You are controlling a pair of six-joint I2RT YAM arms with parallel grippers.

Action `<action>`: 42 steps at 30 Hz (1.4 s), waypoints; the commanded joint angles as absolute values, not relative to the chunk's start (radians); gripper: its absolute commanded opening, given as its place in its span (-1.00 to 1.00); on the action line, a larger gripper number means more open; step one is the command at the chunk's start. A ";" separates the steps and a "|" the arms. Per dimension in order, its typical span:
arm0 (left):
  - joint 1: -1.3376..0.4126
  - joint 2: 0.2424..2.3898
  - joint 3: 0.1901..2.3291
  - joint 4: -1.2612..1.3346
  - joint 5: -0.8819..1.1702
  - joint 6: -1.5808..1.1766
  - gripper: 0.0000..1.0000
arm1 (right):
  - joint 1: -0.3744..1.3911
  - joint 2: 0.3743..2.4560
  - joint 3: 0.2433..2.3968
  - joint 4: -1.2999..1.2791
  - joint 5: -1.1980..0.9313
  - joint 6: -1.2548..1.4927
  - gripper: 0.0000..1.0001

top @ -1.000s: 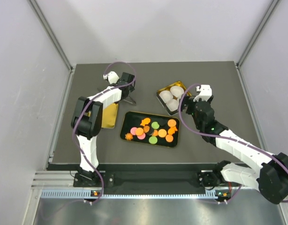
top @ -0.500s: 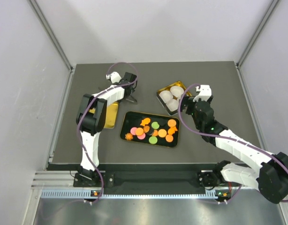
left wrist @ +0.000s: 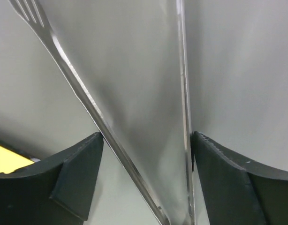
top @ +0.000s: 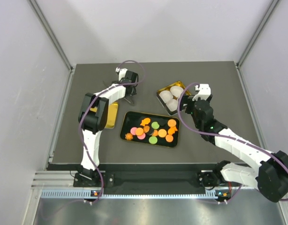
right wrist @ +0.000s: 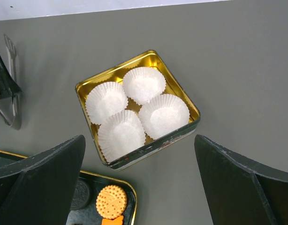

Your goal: Pack the cookies

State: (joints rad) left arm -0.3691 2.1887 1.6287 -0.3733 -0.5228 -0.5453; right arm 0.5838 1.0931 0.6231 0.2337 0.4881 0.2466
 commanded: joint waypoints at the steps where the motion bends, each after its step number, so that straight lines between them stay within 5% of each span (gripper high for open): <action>1: -0.371 2.158 1.594 -0.298 -0.531 -0.342 0.68 | 0.577 1.100 0.670 0.245 0.480 0.249 0.99; 21: -0.348 2.095 1.505 -0.402 -0.456 -0.896 0.62 | 0.577 1.094 0.677 0.225 0.469 0.253 0.99; 42: -0.342 2.206 1.594 -0.448 -0.449 -0.893 0.36 | 0.577 1.094 0.678 0.221 0.468 0.252 0.99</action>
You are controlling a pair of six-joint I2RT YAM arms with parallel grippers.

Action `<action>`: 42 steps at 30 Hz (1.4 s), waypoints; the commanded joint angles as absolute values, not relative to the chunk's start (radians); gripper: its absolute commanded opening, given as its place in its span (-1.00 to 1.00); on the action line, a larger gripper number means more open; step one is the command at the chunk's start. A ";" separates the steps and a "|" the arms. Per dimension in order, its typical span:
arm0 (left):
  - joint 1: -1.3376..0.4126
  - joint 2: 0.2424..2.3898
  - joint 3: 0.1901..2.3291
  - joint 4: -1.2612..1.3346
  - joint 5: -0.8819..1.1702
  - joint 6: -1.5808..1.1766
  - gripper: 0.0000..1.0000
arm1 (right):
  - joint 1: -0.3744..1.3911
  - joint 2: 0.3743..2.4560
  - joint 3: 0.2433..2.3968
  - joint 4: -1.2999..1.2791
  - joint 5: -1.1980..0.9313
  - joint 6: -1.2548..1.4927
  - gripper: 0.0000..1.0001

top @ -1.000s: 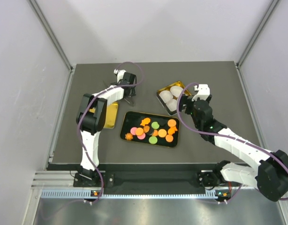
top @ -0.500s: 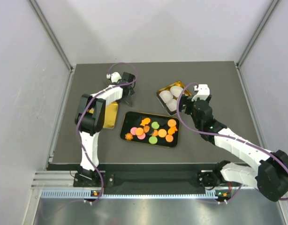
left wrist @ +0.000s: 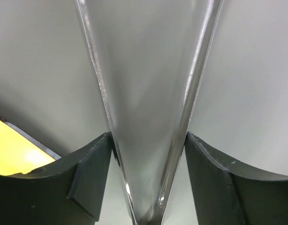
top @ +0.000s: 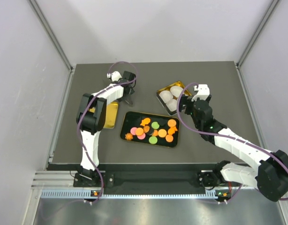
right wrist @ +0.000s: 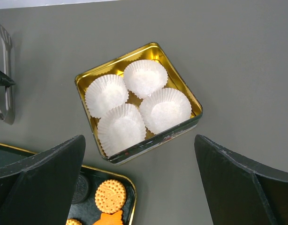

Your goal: Pack the cookies

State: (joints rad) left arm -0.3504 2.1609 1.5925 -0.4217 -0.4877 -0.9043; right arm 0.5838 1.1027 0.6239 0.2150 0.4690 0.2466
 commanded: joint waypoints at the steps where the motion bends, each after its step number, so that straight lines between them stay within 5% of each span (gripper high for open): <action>1: -0.342 2.209 1.592 -0.443 -0.443 -0.884 0.33 | 0.577 1.095 0.678 0.221 0.465 0.252 0.99; 13: -0.341 2.174 1.681 -0.475 -0.472 -0.572 0.02 | 0.575 1.097 0.676 0.218 0.460 0.244 0.99; 42: -0.432 1.597 1.520 -0.664 -0.313 -0.345 0.00 | 0.574 1.129 0.695 0.199 0.489 0.245 0.99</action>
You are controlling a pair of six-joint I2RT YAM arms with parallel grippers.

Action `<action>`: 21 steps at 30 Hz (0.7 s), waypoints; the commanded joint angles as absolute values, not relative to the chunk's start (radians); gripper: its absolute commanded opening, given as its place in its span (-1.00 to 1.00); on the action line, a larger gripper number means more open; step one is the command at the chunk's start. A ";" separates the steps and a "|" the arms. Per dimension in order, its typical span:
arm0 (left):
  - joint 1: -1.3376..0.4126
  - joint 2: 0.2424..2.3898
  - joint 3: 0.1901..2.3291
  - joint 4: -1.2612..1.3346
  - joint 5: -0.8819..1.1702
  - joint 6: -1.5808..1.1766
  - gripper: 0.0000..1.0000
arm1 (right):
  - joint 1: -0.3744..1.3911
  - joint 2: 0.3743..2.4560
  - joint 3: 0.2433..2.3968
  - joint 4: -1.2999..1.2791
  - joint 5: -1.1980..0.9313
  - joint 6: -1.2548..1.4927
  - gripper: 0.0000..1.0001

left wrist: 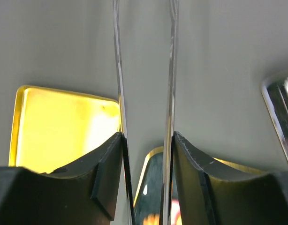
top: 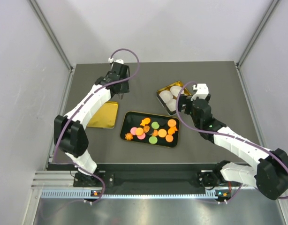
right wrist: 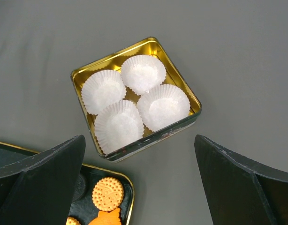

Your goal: Pack the cookies

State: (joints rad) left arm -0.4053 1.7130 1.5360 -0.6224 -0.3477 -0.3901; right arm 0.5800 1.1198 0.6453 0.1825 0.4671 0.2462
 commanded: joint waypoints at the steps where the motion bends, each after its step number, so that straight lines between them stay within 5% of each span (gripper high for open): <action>1: -0.437 1.574 1.496 -0.670 -0.304 -0.341 -0.03 | 0.572 1.126 0.693 0.199 0.489 0.245 0.99; 21: -0.696 1.203 1.267 -0.916 -0.057 -0.316 -0.14 | 0.511 1.137 0.649 0.233 0.419 0.268 0.99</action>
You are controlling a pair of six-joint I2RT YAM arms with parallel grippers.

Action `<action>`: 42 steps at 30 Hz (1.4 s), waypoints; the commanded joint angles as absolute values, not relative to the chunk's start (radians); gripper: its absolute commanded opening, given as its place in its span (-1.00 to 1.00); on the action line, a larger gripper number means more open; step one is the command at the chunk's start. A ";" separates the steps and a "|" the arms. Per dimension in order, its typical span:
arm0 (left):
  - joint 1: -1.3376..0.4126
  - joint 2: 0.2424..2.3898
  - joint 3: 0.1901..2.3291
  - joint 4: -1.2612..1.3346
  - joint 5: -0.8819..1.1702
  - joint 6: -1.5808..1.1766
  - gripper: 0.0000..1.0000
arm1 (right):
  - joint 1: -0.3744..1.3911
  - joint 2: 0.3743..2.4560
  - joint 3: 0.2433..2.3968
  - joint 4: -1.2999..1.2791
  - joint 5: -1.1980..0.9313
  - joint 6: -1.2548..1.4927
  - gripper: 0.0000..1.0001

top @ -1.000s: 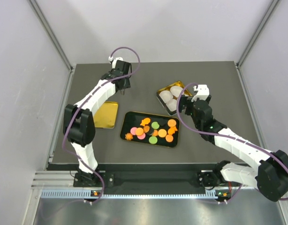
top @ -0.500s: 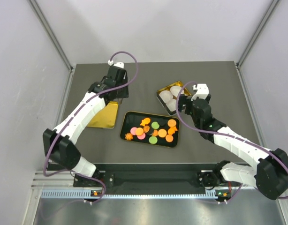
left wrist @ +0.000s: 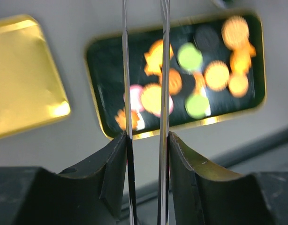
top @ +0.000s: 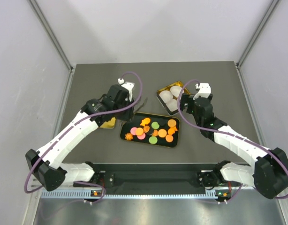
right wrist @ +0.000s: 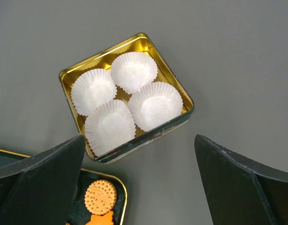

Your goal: Pack the cookies

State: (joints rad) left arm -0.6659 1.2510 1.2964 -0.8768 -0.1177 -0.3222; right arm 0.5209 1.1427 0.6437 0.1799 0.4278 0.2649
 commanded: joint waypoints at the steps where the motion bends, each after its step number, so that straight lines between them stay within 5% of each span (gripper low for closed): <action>1: -0.713 1.189 1.261 -0.931 -0.051 -0.314 -0.14 | 0.509 1.134 0.647 0.233 0.422 0.268 0.99; 24: -0.822 1.109 1.186 -1.087 -0.066 -0.382 -0.15 | 0.494 1.138 0.643 0.238 0.426 0.252 0.99; 42: -0.825 1.068 1.128 -1.106 -0.071 -0.405 0.04 | 0.492 1.138 0.641 0.238 0.419 0.250 0.99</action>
State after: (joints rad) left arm -0.8204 1.0943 1.1381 -1.1080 -0.0677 -0.3943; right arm 0.5053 1.1427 0.6415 0.1932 0.4236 0.2615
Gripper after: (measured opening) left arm 0.519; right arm 0.996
